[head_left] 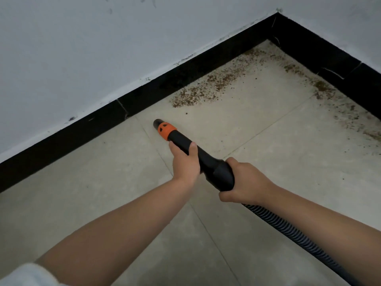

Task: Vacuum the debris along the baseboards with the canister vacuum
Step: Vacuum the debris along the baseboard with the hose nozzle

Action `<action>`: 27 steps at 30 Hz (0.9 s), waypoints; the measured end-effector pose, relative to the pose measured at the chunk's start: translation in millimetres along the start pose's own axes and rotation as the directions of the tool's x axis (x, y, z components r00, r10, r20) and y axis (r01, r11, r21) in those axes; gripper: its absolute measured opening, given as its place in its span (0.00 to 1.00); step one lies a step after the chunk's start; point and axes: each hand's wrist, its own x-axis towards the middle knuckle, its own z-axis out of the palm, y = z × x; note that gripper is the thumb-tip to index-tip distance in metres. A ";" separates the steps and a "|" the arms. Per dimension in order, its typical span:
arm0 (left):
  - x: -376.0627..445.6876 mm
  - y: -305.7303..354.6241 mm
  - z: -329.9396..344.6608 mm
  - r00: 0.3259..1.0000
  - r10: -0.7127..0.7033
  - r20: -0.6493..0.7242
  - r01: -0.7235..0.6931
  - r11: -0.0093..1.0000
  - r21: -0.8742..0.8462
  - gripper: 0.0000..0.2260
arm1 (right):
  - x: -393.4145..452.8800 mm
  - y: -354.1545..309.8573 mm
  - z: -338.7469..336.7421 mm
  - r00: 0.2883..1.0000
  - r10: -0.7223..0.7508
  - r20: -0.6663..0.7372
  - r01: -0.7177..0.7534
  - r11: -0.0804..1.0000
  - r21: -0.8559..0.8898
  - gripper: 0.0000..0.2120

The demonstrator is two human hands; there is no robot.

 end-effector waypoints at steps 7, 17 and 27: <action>-1.2 -21.3 -72.9 0.979 -0.024 -0.202 0.016 0.999 -0.041 0.27 | 19.6 -59.7 36.7 0.982 -0.144 0.121 0.151 0.987 -0.048 0.23; 13.0 -28.5 -133.6 0.960 -0.049 -0.274 0.021 0.994 -0.106 0.26 | 42.4 -109.5 70.5 0.968 -0.209 0.141 0.216 0.976 -0.038 0.23; 10.2 1.1 -65.6 0.999 0.031 -0.031 -0.032 0.999 -0.019 0.27 | 14.6 -59.9 37.0 1.000 -0.005 -0.019 0.005 0.999 0.035 0.23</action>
